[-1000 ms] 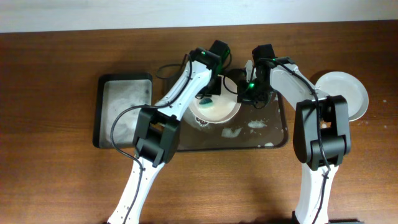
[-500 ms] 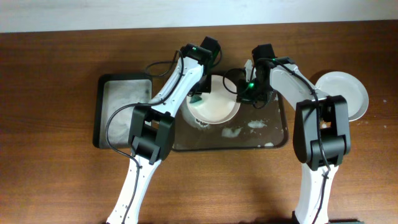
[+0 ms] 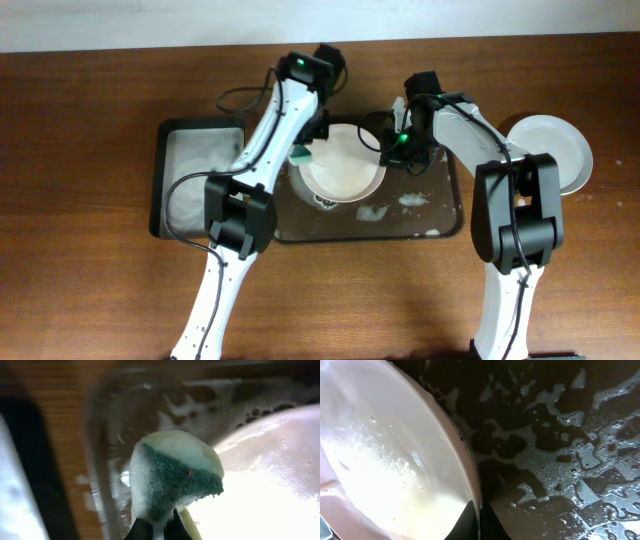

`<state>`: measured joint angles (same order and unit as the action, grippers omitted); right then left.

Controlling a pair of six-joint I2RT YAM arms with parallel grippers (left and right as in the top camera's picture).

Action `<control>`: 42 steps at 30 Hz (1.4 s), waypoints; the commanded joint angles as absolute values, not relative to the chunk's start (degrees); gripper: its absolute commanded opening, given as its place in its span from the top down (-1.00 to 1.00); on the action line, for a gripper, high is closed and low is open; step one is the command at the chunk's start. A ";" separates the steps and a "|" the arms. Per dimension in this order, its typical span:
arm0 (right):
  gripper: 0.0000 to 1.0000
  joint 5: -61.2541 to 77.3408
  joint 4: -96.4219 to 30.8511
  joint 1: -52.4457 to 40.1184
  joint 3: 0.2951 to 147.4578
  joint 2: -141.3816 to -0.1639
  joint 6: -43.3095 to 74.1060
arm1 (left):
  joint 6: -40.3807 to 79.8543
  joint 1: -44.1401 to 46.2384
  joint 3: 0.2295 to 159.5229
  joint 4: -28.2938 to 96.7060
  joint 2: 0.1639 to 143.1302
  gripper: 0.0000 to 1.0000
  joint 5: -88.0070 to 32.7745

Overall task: Clean dirty plates on tray and stack at the side
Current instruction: 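Lift the sponge and scrub the plate again near its left side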

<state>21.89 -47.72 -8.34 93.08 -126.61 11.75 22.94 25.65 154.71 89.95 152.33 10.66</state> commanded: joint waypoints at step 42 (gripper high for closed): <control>0.92 19.90 -47.83 -7.99 92.14 -127.13 11.25 | 28.67 32.10 147.06 77.38 152.59 0.98 -4.62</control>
<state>20.60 -47.70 -7.81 93.08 -126.61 11.81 29.58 31.73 145.21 77.47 152.18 -0.84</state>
